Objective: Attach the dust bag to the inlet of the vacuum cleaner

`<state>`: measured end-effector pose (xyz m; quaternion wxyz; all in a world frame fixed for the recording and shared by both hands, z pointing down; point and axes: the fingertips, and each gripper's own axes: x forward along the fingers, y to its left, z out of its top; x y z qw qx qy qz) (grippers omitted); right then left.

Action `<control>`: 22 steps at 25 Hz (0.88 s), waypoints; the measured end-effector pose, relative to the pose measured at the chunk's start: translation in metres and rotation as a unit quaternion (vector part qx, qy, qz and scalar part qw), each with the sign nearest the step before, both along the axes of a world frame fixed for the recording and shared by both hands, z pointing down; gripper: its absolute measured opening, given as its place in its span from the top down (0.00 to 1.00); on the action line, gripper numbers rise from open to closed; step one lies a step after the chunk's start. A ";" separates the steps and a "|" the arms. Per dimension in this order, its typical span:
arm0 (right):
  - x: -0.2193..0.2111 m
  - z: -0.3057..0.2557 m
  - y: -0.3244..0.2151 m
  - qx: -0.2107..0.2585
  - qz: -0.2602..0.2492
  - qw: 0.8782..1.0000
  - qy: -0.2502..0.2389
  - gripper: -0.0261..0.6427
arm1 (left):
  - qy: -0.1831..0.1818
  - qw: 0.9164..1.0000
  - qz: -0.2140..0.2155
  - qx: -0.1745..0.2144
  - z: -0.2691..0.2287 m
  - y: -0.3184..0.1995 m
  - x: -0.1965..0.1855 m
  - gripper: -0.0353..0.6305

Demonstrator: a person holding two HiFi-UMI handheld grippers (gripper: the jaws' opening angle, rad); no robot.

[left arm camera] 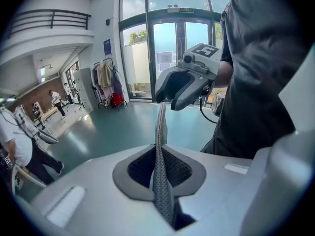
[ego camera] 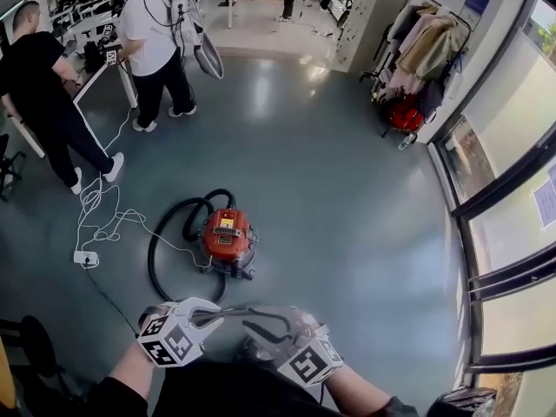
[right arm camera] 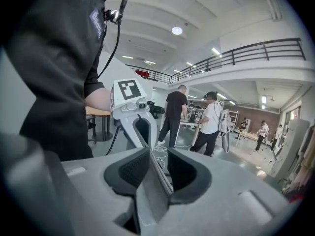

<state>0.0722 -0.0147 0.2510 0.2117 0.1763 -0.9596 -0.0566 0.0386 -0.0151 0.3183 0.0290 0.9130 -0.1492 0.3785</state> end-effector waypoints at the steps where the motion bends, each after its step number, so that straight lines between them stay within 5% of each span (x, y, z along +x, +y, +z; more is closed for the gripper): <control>1: 0.001 0.002 -0.002 0.003 -0.001 1.000 0.007 0.81 | -0.002 1.000 -0.001 0.002 0.001 -0.001 0.000 0.88; 13: -0.056 0.035 -0.019 0.076 -0.042 0.990 0.111 0.74 | -0.037 0.998 0.040 0.022 0.012 -0.020 -0.038 0.88; 22: -0.097 0.085 -0.036 0.070 -0.064 0.980 0.176 0.75 | -0.024 0.995 0.097 0.027 0.027 -0.029 -0.065 0.88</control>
